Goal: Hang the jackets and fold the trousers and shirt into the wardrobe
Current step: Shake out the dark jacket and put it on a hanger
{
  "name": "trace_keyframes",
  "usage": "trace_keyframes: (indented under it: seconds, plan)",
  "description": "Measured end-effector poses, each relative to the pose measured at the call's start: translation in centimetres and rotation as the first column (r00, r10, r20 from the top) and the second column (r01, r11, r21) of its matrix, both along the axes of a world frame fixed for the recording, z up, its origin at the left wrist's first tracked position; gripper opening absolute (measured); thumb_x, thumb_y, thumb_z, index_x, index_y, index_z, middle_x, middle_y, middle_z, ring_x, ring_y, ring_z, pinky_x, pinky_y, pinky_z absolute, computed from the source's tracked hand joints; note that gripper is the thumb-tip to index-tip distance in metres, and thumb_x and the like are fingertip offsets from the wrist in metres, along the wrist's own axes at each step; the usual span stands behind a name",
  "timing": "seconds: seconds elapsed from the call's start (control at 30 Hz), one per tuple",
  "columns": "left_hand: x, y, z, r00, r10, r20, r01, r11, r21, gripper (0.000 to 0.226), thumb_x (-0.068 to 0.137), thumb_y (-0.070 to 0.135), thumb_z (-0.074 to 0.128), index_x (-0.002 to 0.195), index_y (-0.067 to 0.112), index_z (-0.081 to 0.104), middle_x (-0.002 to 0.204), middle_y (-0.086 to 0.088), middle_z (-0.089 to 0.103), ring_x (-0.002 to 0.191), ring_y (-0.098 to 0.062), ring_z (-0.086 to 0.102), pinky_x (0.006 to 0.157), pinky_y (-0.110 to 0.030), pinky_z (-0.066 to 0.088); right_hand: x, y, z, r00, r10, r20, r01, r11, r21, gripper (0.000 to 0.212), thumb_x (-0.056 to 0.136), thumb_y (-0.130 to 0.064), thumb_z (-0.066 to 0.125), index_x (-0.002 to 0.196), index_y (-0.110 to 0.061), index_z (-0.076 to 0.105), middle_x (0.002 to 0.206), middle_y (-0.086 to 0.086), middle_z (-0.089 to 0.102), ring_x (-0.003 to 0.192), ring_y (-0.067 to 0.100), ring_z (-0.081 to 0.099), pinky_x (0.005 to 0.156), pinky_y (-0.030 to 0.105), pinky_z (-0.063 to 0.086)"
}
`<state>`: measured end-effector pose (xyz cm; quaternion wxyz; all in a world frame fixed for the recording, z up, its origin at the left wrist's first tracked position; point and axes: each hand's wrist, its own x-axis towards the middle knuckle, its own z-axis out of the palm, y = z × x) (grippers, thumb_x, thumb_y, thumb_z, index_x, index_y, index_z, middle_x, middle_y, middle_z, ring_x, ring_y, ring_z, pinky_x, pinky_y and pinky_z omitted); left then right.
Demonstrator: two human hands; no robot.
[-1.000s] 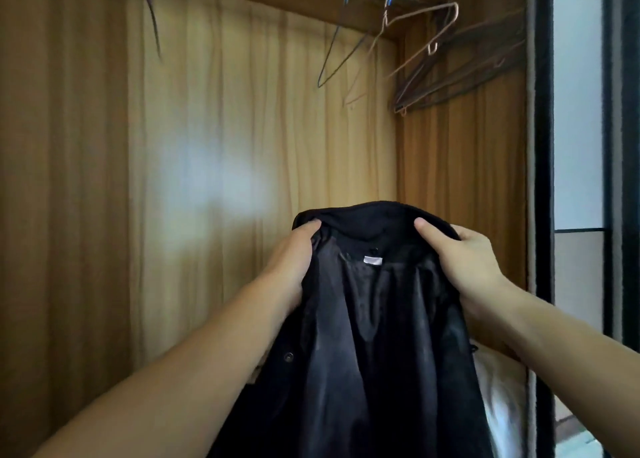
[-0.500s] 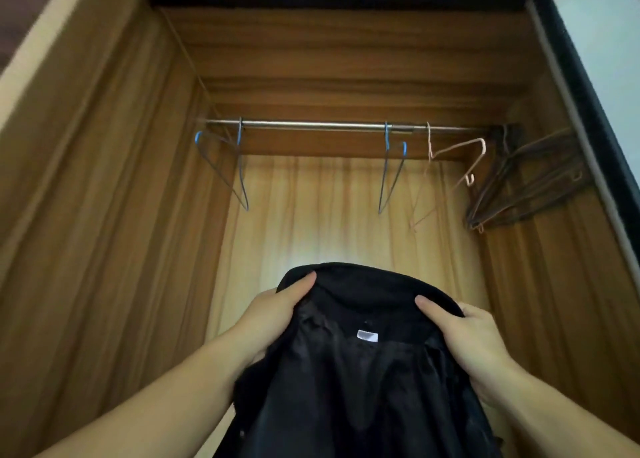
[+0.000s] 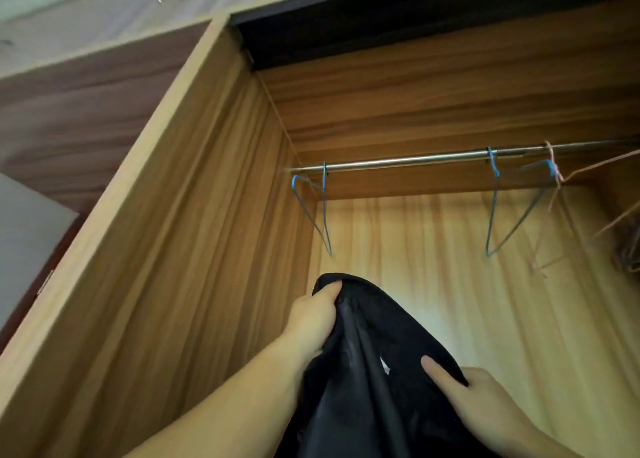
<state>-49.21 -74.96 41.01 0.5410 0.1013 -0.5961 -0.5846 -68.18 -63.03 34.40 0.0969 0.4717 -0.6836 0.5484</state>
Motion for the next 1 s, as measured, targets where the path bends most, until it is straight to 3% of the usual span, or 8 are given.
trace_keyframes:
  seconds: [0.1, 0.27, 0.4, 0.5, 0.63, 0.77, 0.9, 1.0]
  plan:
    - [0.6, -2.9, 2.2, 0.998, 0.047, -0.036, -0.047, 0.999, 0.001, 0.025, 0.092, 0.035, 0.062, 0.096, 0.01, 0.06, 0.076, 0.001, 0.063, 0.068, -0.013, 0.059, 0.05, -0.022, 0.042, 0.9, -4.1, 1.7, 1.0, 0.018, -0.017, -0.018, 1.0, 0.025, 0.058, 0.086, -0.064, 0.052, 0.079, -0.011, 0.075, 0.075, 0.002, 0.074, 0.068, 0.014, 0.071, 0.065, 0.024, 0.05]
    - [0.8, -6.2, 4.8, 0.995, 0.095, -0.023, -0.096, 0.995, -0.029, 0.053, 0.092, 0.037, 0.061, 0.133, 0.005, 0.053, 0.076, 0.005, 0.053, 0.064, -0.01, 0.05, 0.047, -0.021, 0.032, 3.4, -9.5, 6.3, 0.989, 0.127, -0.081, -0.125, 0.992, 0.029, 0.027, 0.088, -0.042, 0.059, 0.085, -0.018, 0.072, 0.082, -0.003, 0.075, 0.074, 0.015, 0.071, 0.077, 0.031, 0.053]
    - [0.9, -8.0, 6.1, 0.99, 0.14, 0.002, -0.14, 0.989, -0.042, 0.056, 0.092, 0.04, 0.062, 0.135, 0.005, 0.051, 0.078, 0.006, 0.051, 0.061, -0.01, 0.045, 0.047, -0.019, 0.028, 8.7, -11.4, 14.4, 0.972, 0.232, -0.036, -0.232, 0.927, -0.293, 0.026, 0.088, -0.03, 0.054, 0.098, -0.009, 0.065, 0.093, 0.015, 0.061, 0.093, 0.031, 0.063, 0.075, 0.035, 0.047]
    - [1.1, -9.0, 7.2, 0.985, 0.171, -0.017, -0.172, 0.984, -0.052, 0.055, 0.093, 0.04, 0.061, 0.134, 0.005, 0.052, 0.086, 0.004, 0.051, 0.06, -0.012, 0.044, 0.047, -0.021, 0.029, 13.9, -12.5, 19.2, 0.967, 0.234, -0.104, -0.256, 0.849, -0.461, 0.031, 0.086, -0.048, 0.057, 0.091, -0.017, 0.064, 0.08, -0.003, 0.061, 0.076, 0.016, 0.061, 0.066, 0.032, 0.053]
    - [1.1, -10.1, 8.6, 0.987, 0.143, -0.069, -0.147, 0.987, -0.06, 0.054, 0.092, 0.036, 0.062, 0.133, 0.003, 0.052, 0.094, -0.002, 0.053, 0.078, -0.021, 0.051, 0.073, -0.026, 0.038, 18.3, -14.1, 22.5, 0.968, 0.232, -0.096, -0.249, 0.834, -0.492, 0.043, 0.082, -0.06, 0.057, 0.086, -0.018, 0.053, 0.086, -0.005, 0.055, 0.079, 0.018, 0.065, 0.065, 0.032, 0.057]
    - [1.1, -10.8, 8.9, 0.991, 0.116, -0.061, -0.12, 0.991, -0.066, 0.052, 0.091, 0.033, 0.064, 0.132, 0.002, 0.052, 0.08, 0.0, 0.051, 0.064, -0.016, 0.049, 0.056, -0.026, 0.037, 19.3, -15.1, 23.8, 0.95, 0.312, 0.013, -0.283, 0.88, -0.381, 0.031, 0.09, -0.043, 0.055, 0.105, -0.016, 0.053, 0.099, 0.001, 0.058, 0.083, 0.022, 0.067, 0.051, 0.023, 0.049]
    - [1.0, -11.9, 8.4, 0.991, 0.117, -0.067, -0.121, 0.99, -0.07, 0.046, 0.093, 0.031, 0.062, 0.127, 0.002, 0.054, 0.075, 0.001, 0.051, 0.065, -0.015, 0.05, 0.054, -0.024, 0.036, 19.2, -15.2, 24.7, 0.952, 0.296, 0.073, -0.243, 0.882, -0.404, 0.028, 0.098, -0.035, 0.041, 0.105, -0.013, 0.058, 0.073, 0.002, 0.053, 0.066, 0.016, 0.057, 0.045, 0.025, 0.041]
    - [0.7, -12.5, 8.0, 0.99, 0.116, -0.075, -0.122, 0.989, -0.088, 0.036, 0.094, 0.031, 0.061, 0.118, 0.005, 0.056, 0.074, 0.003, 0.05, 0.066, -0.014, 0.049, 0.054, -0.023, 0.036, 18.0, -14.9, 25.9, 0.965, 0.259, -0.042, -0.25, 0.854, -0.456, 0.034, 0.098, -0.02, 0.041, 0.127, -0.007, 0.051, 0.073, 0.004, 0.041, 0.06, 0.015, 0.043, 0.05, 0.027, 0.038]
